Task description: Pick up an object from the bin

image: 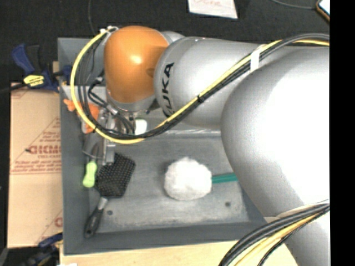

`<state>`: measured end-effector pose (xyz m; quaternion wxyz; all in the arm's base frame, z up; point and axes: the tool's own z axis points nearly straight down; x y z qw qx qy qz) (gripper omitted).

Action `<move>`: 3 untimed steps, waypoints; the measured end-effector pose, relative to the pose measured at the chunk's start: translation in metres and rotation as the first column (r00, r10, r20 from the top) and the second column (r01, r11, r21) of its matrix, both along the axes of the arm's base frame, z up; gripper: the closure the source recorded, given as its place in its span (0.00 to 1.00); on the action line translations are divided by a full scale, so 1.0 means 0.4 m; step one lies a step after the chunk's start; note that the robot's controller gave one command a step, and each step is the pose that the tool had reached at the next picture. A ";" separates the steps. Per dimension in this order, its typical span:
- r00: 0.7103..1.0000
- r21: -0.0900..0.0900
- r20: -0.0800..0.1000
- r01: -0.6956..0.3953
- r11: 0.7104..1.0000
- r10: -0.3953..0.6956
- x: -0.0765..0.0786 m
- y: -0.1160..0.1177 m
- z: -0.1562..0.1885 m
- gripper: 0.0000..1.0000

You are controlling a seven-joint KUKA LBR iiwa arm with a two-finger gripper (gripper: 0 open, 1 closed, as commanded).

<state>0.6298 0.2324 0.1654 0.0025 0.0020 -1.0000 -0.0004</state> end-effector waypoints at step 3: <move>0.854 -0.003 0.019 -0.520 0.854 0.520 -0.219 -0.015 -0.080 0.00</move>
Offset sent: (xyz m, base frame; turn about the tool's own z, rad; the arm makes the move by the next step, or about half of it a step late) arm -0.0779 -0.0136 -0.0954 -0.5245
